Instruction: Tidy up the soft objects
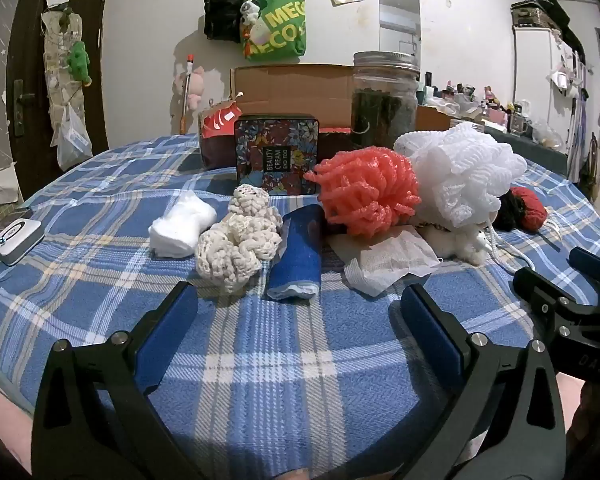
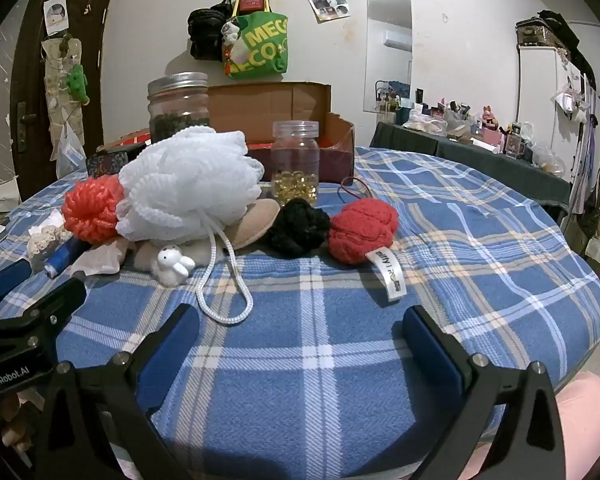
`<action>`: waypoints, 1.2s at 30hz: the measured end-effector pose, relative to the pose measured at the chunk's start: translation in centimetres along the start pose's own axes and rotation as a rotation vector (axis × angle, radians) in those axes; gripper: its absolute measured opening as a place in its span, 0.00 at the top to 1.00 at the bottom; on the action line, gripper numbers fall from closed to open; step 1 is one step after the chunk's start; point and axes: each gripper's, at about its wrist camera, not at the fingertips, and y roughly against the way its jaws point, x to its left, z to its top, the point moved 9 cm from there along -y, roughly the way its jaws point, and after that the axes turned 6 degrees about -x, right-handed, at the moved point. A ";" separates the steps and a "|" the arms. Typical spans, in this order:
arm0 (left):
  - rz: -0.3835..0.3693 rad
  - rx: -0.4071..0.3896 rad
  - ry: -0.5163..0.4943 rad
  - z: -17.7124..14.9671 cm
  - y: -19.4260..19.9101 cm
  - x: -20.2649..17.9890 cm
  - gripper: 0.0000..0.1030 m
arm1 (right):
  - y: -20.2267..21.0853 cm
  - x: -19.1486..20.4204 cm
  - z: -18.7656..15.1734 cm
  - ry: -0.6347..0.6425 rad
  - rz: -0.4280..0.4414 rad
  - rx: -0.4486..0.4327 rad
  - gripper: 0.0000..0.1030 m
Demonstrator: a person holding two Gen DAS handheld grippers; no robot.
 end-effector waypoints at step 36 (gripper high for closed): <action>-0.001 0.011 0.003 -0.1 0.0 0.0 0.00 | 0.0 0.0 -0.1 0.001 -0.001 -0.001 0.00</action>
